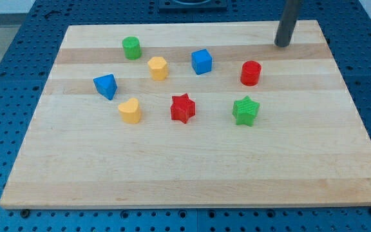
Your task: Push the red circle up and right a bit
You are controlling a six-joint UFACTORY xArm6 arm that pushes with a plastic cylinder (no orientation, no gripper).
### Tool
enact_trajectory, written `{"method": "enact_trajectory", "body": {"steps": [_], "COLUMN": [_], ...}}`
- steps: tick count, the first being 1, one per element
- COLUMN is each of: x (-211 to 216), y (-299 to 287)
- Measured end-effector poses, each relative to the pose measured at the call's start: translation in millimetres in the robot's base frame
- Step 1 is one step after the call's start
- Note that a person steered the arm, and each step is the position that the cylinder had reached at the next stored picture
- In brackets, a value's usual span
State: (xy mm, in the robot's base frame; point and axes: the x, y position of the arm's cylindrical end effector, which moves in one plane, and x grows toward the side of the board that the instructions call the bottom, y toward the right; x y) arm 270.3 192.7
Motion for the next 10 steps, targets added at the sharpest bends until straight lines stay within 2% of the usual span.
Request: {"method": "enact_trajectory", "body": {"steps": [1, 2, 3, 4, 5, 7, 8, 9, 10], "x": [20, 68, 136, 156, 106, 43, 51, 82, 72], "y": [26, 28, -25, -81, -95, -87, -85, -85, -79]}}
